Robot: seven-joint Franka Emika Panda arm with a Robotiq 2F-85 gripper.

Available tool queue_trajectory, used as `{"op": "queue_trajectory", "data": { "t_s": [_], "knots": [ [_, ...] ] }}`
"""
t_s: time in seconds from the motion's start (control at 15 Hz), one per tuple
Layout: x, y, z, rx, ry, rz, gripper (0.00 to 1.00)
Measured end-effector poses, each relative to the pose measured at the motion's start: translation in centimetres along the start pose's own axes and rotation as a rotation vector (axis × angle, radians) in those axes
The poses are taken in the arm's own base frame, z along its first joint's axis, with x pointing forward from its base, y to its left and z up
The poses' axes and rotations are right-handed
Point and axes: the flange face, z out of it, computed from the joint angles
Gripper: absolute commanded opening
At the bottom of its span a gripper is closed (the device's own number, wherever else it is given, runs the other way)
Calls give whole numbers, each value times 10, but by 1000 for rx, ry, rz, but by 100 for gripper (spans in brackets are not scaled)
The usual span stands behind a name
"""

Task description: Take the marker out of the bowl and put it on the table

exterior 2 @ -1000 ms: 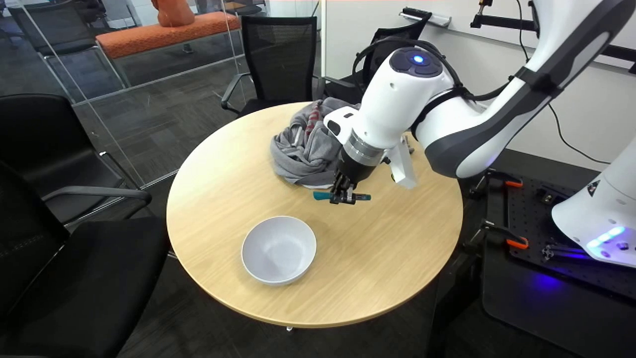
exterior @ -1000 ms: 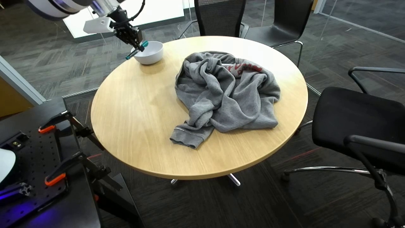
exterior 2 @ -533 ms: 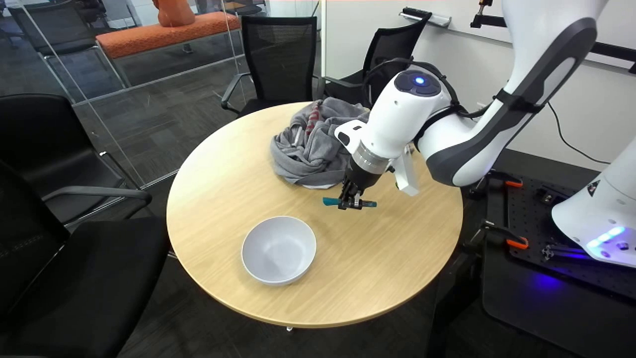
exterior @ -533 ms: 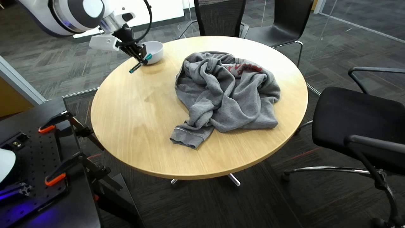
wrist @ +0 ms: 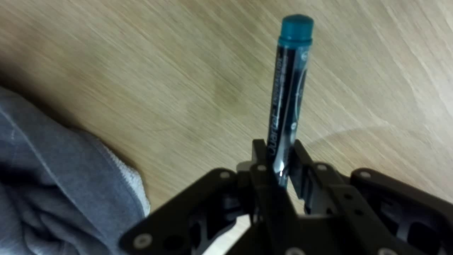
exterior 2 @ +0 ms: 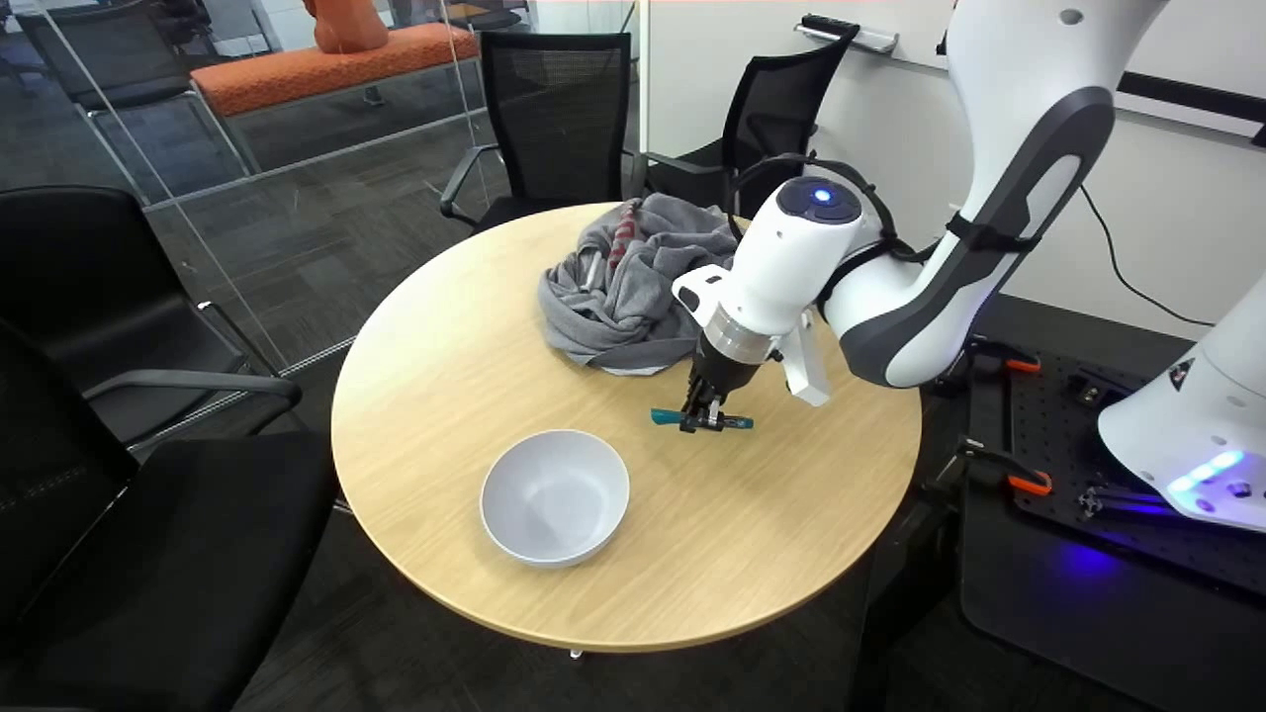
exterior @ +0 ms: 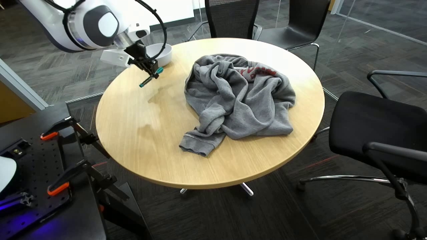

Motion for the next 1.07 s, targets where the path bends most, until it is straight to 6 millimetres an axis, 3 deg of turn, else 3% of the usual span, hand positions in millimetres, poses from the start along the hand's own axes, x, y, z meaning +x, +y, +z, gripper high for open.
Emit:
{"op": "queue_trajectory", "data": {
  "t_s": [0.4, 0.47, 0.53, 0.67, 1.07],
  "knots": [
    [4, 4, 15, 13, -9, 17, 5],
    [5, 4, 17, 17, -9, 18, 14],
    [6, 3, 20, 20, -9, 18, 44],
    [8, 2, 24, 26, -10, 20, 51],
    [13, 1, 28, 32, -4, 27, 97]
  ]
}}
